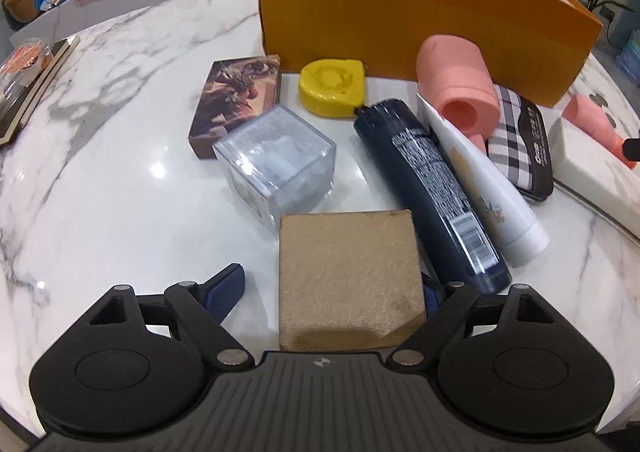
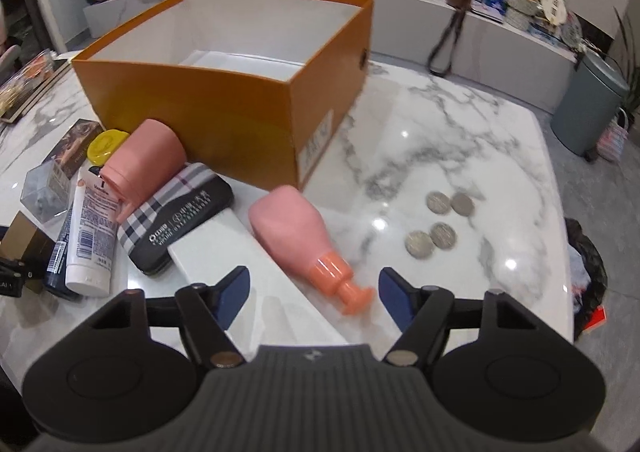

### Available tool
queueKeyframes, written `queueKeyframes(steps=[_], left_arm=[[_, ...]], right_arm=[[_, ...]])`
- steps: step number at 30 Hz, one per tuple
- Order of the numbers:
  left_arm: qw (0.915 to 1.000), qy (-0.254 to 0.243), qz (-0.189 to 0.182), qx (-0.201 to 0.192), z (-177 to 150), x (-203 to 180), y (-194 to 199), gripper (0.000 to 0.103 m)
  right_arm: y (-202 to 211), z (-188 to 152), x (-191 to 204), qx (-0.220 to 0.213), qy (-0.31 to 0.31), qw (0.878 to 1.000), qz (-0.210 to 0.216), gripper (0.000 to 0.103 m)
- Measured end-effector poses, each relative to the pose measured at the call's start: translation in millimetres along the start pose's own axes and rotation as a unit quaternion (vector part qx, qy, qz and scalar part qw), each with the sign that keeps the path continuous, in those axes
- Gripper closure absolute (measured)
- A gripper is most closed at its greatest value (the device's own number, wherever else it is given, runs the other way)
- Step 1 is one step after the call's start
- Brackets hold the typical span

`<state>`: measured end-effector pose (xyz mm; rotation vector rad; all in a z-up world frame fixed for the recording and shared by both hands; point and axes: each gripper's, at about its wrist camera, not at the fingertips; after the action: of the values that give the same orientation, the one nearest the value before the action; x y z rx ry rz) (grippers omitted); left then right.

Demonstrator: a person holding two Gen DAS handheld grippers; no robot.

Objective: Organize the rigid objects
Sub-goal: 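Grasp the tan cork square with the left tool while the right tool grasps the pink bottle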

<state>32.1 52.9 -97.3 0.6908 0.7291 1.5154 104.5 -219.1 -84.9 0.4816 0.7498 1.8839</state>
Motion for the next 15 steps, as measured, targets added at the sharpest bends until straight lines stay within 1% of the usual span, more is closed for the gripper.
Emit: queueKeyframes(steps=[3,8,10,11,12,15], left_arm=[[0.9999,0.005,0.005,-0.008,2,4,-2,0.007],[0.9998,0.006,0.004,-0.020,3,5,-4,0.007],[0.9994,0.008,0.002,-0.033,2,6,-4,0.009],[0.9992,0.014,0.002,-0.038,1,7,-4,0.010],[0.9988,0.022,-0.001,-0.043,0,8,-3,0.011],[0.9989,0.017,0.001,-0.043,1,7,-4,0.013]], right_arm=[[-11,4,3,-0.002,0.007,1.000,0.011,0.040],[-28,13,4,-0.006,0.016,0.999,0.027,0.042],[-36,15,0,-0.002,0.010,0.999,0.034,0.044],[-39,15,-3,0.000,0.005,0.999,0.038,0.045],[-42,16,-5,0.003,0.000,0.999,0.042,0.048],[-51,15,-8,0.008,-0.011,0.998,0.061,0.048]])
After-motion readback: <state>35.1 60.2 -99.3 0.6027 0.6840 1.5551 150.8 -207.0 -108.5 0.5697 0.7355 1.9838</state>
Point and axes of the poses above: each gripper's, at about its wrist camera, not at the fingertips, and y roughly against the way its jaws point, x to its left, z to its top, and after that the axes turned 11 degrees about -x, right-handed
